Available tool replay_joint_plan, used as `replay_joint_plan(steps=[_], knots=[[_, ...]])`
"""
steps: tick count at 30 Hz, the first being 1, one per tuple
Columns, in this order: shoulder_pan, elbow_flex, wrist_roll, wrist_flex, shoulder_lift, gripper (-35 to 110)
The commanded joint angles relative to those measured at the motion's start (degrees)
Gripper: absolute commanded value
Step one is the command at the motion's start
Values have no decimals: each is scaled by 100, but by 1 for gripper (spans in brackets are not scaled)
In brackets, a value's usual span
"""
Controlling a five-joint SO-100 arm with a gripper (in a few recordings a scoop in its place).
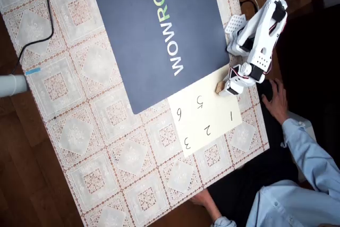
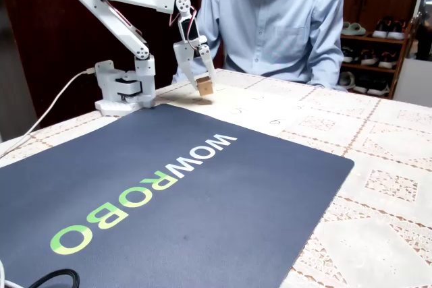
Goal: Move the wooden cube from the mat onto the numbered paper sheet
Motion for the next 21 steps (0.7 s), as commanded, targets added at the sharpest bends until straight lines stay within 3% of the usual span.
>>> replay_joint_plan(steps=[1,3,9,14,21], knots=[[545,0,-97,624,817,0],[1063,141,-439,536,1107,0],[404,272,-114,378,967,0],[800,202,-246,439,967,0],[-413,352,0,-53,343,0]])
